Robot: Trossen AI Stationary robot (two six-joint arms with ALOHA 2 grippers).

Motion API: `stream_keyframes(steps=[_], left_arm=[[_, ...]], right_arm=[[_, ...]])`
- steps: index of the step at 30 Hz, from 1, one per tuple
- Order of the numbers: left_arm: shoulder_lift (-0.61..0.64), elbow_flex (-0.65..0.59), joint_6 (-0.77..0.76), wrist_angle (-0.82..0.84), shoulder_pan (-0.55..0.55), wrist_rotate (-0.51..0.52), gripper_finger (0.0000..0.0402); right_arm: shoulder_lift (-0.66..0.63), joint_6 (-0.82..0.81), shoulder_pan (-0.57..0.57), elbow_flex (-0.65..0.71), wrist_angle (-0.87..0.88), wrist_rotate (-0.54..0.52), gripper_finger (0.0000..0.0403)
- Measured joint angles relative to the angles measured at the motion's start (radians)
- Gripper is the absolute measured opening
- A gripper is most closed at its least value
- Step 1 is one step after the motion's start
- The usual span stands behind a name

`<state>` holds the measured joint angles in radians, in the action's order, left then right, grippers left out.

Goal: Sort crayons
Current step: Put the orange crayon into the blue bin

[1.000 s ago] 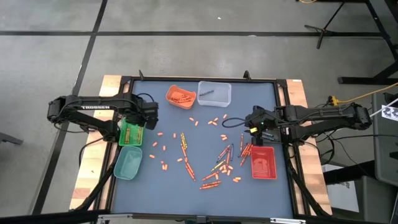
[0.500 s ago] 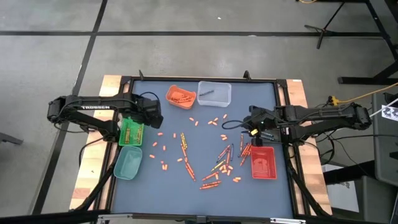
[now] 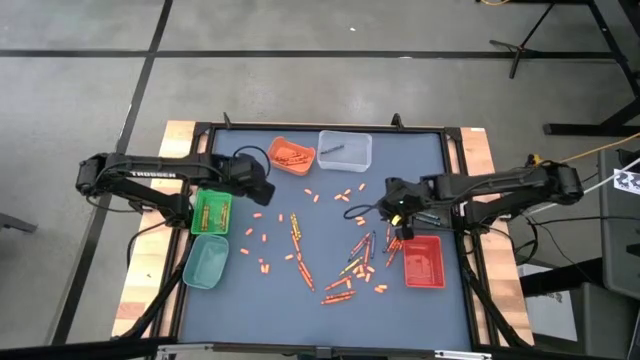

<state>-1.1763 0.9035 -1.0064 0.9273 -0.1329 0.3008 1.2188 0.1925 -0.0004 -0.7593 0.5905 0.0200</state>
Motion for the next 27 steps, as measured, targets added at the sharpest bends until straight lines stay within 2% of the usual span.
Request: stream_keyframes(steps=[9,14,19,27], left_arm=[[0.000,0.000,0.079,-0.083,0.046,0.075,0.0082],[-0.003,0.000,0.105,-0.128,0.071,0.109,0.0082],[-0.011,0.000,0.129,-0.183,0.101,0.116,0.0082],[-0.099,0.000,0.304,-0.357,0.195,0.087,0.0082]], right_arm=[[0.095,0.036,0.000,0.000,-0.078,0.004,0.0122],[0.124,0.077,0.000,0.000,-0.106,0.053,0.0122],[0.161,0.078,0.000,0.000,-0.165,0.109,0.0122],[0.196,0.079,0.000,0.000,-0.188,0.121,0.0122]])
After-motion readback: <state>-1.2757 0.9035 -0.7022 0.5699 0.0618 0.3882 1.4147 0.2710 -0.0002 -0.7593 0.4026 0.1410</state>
